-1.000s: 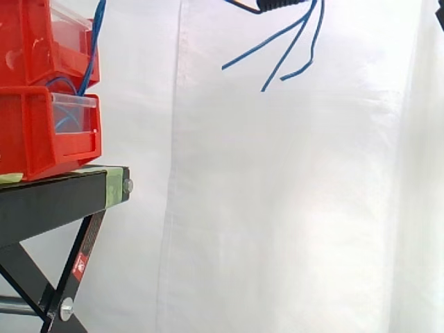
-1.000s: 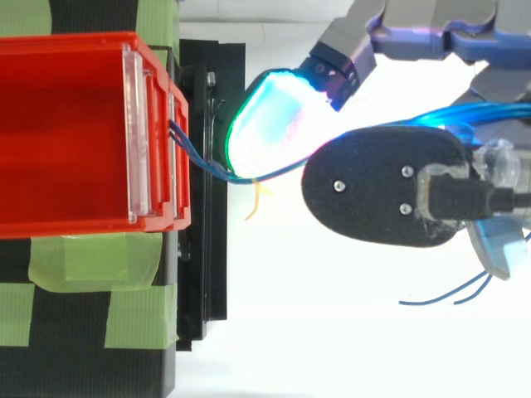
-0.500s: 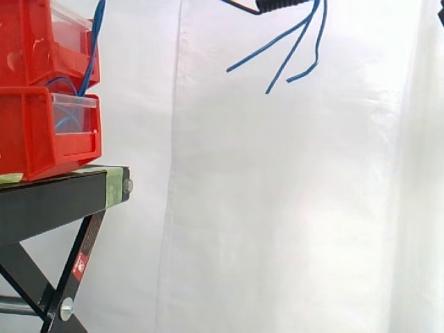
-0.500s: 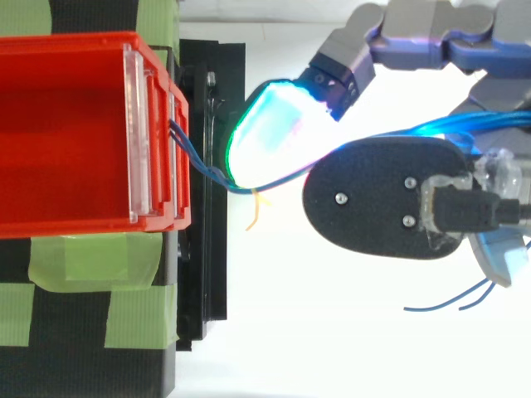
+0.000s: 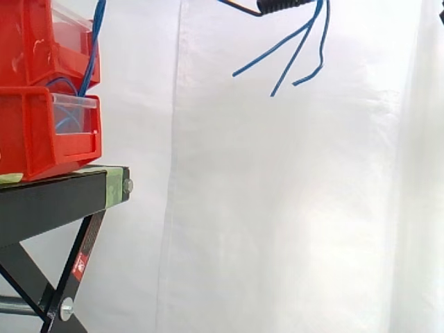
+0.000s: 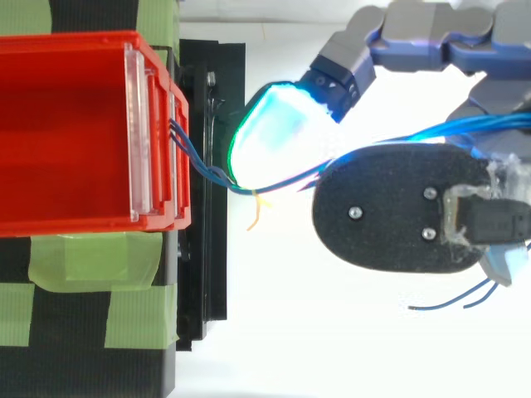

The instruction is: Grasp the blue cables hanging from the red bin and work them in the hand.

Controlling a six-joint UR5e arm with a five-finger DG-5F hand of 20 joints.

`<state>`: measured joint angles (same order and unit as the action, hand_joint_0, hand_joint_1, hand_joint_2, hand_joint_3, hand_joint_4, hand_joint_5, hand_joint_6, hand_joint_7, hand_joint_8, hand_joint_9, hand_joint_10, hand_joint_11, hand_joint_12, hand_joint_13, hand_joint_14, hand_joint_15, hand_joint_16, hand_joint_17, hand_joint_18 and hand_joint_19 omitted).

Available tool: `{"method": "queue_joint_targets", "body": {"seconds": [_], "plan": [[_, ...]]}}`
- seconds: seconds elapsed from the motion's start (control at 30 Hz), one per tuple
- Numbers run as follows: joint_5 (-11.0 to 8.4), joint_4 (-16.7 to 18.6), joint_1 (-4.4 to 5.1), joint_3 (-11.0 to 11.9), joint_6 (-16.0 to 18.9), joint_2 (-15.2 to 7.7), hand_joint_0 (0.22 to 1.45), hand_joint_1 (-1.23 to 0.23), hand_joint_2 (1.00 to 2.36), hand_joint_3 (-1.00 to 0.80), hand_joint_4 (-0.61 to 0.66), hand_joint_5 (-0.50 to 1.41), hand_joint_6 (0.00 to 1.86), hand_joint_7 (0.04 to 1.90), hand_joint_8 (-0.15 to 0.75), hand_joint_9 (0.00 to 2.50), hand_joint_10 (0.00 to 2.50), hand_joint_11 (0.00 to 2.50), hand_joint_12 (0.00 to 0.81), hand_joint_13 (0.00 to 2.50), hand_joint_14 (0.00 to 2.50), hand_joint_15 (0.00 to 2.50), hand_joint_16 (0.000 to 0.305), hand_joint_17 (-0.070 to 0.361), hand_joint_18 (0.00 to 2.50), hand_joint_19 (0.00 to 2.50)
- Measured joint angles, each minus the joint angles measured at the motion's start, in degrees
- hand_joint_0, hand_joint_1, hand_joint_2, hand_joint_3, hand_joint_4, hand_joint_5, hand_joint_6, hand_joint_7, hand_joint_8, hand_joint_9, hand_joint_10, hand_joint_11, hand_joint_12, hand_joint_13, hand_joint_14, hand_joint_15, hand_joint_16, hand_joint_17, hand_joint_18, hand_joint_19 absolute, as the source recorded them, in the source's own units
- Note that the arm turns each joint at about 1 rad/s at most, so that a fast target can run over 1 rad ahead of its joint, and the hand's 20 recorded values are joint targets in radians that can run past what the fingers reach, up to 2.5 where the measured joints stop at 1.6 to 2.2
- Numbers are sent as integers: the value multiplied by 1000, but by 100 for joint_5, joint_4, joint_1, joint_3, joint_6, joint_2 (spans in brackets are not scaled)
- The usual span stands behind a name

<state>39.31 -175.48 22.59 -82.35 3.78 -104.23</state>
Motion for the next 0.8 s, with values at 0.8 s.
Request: {"method": "queue_joint_targets", "body": {"seconds": [0.8], "plan": [[25,-62,0,-1,0,0,943,-654,1022,-471,324,433,7,1392,455,1805,2500,2500,533,1889,2500,1398,203,153,2500,759]]}}
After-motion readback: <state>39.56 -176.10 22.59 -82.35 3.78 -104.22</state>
